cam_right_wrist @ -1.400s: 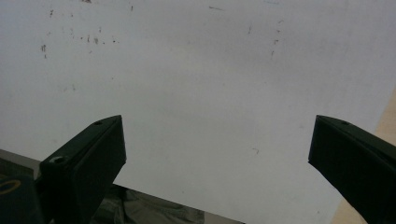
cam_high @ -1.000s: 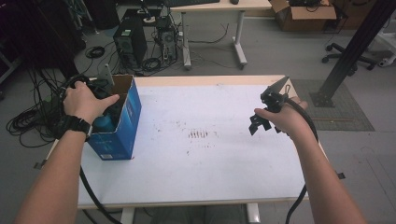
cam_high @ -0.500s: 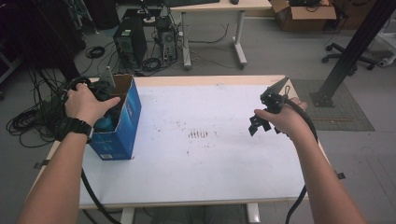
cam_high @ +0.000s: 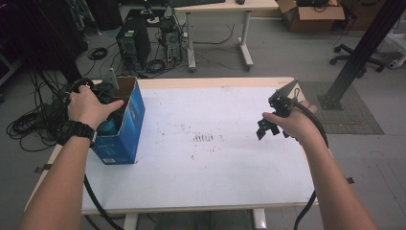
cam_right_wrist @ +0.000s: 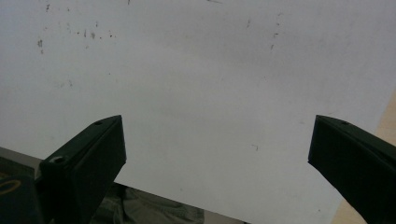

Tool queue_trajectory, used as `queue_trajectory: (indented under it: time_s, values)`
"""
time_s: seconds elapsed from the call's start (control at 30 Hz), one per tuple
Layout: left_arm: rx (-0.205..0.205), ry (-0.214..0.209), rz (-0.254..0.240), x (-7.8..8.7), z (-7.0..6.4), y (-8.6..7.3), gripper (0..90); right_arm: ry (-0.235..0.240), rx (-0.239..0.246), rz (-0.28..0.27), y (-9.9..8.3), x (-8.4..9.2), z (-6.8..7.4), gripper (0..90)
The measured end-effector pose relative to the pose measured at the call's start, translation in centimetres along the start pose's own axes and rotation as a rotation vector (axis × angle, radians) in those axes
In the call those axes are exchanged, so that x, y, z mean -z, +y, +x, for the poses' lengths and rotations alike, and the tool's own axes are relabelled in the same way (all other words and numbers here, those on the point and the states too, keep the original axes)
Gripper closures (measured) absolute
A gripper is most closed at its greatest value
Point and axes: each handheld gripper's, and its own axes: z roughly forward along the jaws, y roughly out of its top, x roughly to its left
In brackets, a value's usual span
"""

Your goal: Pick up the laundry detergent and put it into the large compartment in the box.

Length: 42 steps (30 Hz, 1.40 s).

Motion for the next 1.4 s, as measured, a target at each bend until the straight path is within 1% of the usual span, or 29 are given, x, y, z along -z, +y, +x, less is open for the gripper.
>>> queue_trajectory:
  time_s: [0.2,0.37,0.47,0.57,0.73,0.9,1.0,1.07,1.17,1.27,1.4]
  values:
    - [-0.003,0.013,-0.004,0.8,-0.1,-0.1,35.9,0.0,0.001,-0.002,0.0,0.0,-0.1,4.1]
    - [-0.009,0.017,-0.018,2.0,-0.4,-0.2,34.2,0.002,0.002,-0.003,0.0,0.2,-0.1,4.1]
    - [-0.008,0.027,-0.039,3.3,-0.5,-0.3,33.1,0.005,0.004,-0.005,-0.1,0.3,0.0,4.1]
    - [-0.009,0.048,-0.06,4.8,-0.6,-0.4,32.6,0.004,0.004,-0.006,-0.1,0.5,-0.1,4.1]
    - [-0.014,0.062,-0.095,7.3,-1.0,-0.6,30.2,0.007,0.0,-0.012,-0.2,0.7,-0.2,4.1]
    - [-0.039,0.068,-0.12,9.2,-2.3,-0.8,28.1,0.004,-0.002,-0.018,-0.5,0.9,-0.3,4.2]
    - [-0.05,0.068,-0.13,9.8,-3.2,-0.9,27.4,0.006,0.0,-0.017,-0.7,1.1,-0.2,4.1]
    - [-0.062,0.059,-0.134,10.2,-4.1,-0.9,26.4,0.006,0.001,-0.02,-0.8,1.2,-0.2,4.1]
    - [-0.077,0.055,-0.134,10.4,-5.1,-0.9,26.1,0.008,0.005,-0.023,-1.0,1.3,-0.2,4.2]
    - [-0.093,0.04,-0.138,10.5,-6.5,-0.9,24.2,0.009,0.005,-0.025,-1.1,1.4,-0.2,4.2]
    - [-0.129,0.021,-0.135,10.6,-8.2,-0.9,22.1,0.012,0.005,-0.028,-1.3,1.5,-0.2,4.2]
